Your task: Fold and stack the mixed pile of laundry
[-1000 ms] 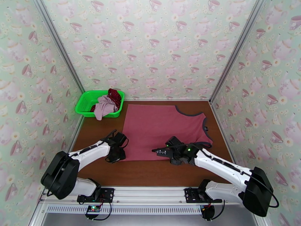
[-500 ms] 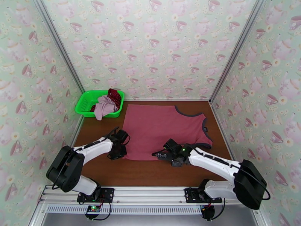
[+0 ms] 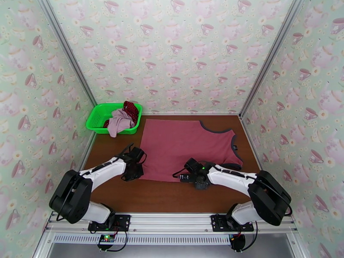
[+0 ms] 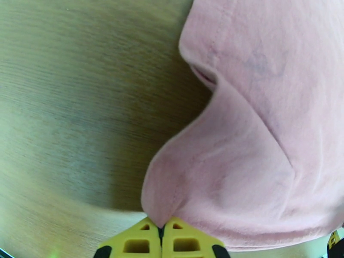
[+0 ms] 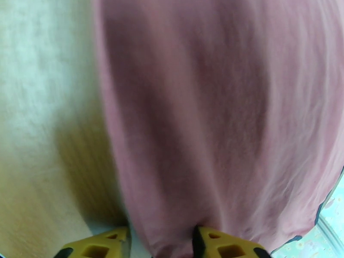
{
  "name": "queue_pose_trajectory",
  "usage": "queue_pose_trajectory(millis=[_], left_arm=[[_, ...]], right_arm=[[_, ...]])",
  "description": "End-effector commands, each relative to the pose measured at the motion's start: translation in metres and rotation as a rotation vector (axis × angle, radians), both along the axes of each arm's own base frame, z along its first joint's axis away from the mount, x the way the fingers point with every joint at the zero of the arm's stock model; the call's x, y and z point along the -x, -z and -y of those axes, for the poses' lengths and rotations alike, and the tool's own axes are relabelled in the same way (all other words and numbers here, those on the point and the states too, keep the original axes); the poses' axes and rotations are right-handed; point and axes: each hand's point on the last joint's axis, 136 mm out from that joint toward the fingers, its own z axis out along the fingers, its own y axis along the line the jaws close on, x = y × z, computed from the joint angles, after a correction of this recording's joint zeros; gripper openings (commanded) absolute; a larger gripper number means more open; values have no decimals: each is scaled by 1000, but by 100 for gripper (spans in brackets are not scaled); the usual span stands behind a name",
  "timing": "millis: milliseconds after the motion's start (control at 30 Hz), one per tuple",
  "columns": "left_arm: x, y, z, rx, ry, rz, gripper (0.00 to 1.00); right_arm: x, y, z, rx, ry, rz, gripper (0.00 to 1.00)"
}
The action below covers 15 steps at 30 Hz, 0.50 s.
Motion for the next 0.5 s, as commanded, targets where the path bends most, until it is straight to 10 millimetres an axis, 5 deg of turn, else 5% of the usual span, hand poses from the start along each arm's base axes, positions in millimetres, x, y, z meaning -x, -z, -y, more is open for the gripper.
queue_pose_trajectory(millis=[0, 167, 467], left_arm=[[1, -1, -8, -22, 2, 14, 0], [2, -3, -9, -16, -2, 20, 0], [10, -14, -13, -9, -4, 27, 0]], right_arm=[[-6, 5, 7, 38, 15, 12, 30], [-11, 2, 9, 58, 22, 25, 1], [13, -25, 5, -29, 36, -21, 0]])
